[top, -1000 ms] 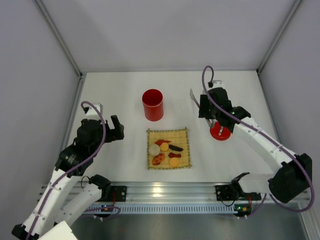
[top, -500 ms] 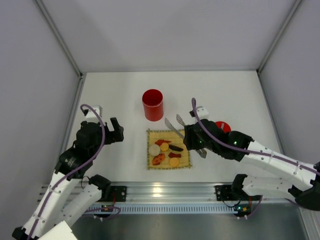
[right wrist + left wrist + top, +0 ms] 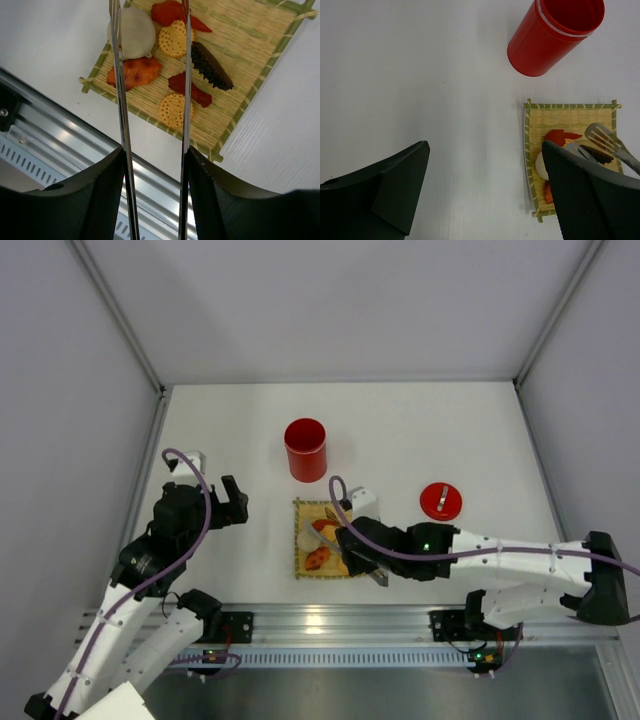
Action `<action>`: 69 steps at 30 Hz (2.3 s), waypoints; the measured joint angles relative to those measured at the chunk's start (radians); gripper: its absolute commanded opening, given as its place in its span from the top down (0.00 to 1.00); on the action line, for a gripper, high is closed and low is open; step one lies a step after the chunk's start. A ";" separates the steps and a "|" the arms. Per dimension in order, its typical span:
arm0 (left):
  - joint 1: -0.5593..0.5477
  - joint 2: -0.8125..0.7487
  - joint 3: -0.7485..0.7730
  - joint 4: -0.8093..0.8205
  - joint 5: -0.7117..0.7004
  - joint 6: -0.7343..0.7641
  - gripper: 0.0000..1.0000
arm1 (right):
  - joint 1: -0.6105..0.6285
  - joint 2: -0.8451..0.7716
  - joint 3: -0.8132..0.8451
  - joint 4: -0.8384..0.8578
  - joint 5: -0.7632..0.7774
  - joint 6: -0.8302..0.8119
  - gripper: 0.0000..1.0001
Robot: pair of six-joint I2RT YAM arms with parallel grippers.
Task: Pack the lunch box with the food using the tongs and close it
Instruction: Pick up the fake food from the plate.
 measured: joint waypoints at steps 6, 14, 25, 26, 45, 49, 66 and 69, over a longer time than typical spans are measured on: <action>0.000 0.000 -0.003 0.000 0.003 0.000 0.01 | 0.059 0.114 0.001 0.006 0.011 0.021 0.50; 0.000 0.000 -0.005 0.000 0.007 0.000 0.01 | 0.074 0.121 0.001 0.016 0.026 0.045 0.50; 0.000 0.000 -0.006 0.000 0.007 0.000 0.01 | 0.107 0.118 0.006 0.017 0.039 0.062 0.49; 0.000 0.000 -0.006 0.000 0.007 0.000 0.01 | 0.108 0.118 0.009 0.018 0.040 0.063 0.49; 0.000 0.000 -0.006 0.001 0.011 0.000 0.01 | 0.127 0.150 0.040 0.017 0.061 0.074 0.46; -0.002 0.000 -0.006 0.001 0.011 0.000 0.01 | 0.128 0.163 0.040 0.016 0.071 0.077 0.45; -0.013 0.000 -0.006 0.001 0.011 0.000 0.01 | 0.128 0.211 0.041 0.020 0.088 0.080 0.45; -0.013 0.000 -0.006 0.001 0.011 0.000 0.01 | 0.128 0.214 0.041 0.021 0.085 0.080 0.46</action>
